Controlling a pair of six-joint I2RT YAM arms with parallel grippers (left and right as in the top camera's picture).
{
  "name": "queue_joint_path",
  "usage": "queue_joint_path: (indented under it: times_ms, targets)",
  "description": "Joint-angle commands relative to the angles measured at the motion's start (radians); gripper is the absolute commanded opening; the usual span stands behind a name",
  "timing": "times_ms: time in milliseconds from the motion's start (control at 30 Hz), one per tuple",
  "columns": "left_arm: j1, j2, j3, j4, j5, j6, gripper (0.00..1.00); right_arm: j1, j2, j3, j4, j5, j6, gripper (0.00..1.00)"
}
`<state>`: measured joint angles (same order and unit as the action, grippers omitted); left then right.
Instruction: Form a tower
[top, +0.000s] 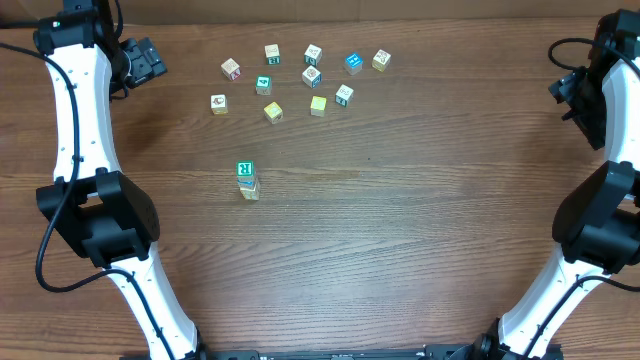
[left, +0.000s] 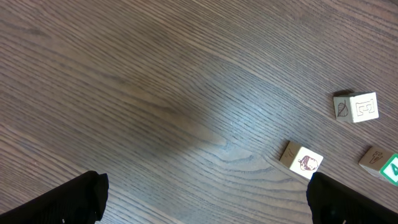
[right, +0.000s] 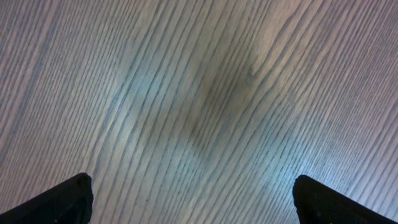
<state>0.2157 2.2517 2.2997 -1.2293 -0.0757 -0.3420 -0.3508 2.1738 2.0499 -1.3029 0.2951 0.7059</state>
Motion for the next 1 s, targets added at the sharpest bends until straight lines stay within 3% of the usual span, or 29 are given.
queue_joint_path:
  times_ms: [0, 600, 667, 733, 967]
  targets:
    - [-0.008, -0.006, 0.012, 0.004, -0.001, -0.014, 1.00, 0.002, -0.049, 0.025, 0.001, 0.010, 0.000, 1.00]
    - [-0.006, -0.006, 0.012, -0.083, 0.102, -0.013, 0.98, 0.002, -0.049, 0.025, 0.001, 0.010, 0.000, 1.00]
    - [-0.007, -0.006, 0.013, -0.095, 0.105, 0.003, 0.61, 0.002, -0.049, 0.025, 0.001, 0.010, 0.000, 1.00]
    - [-0.006, -0.016, 0.014, -0.101, 0.130, 0.060, 0.04, 0.002, -0.049, 0.025, 0.001, 0.010, 0.000, 1.00]
    - [-0.005, -0.122, 0.087, -0.115, 0.156, 0.077, 0.04, 0.002, -0.049, 0.025, 0.001, 0.010, 0.000, 1.00]
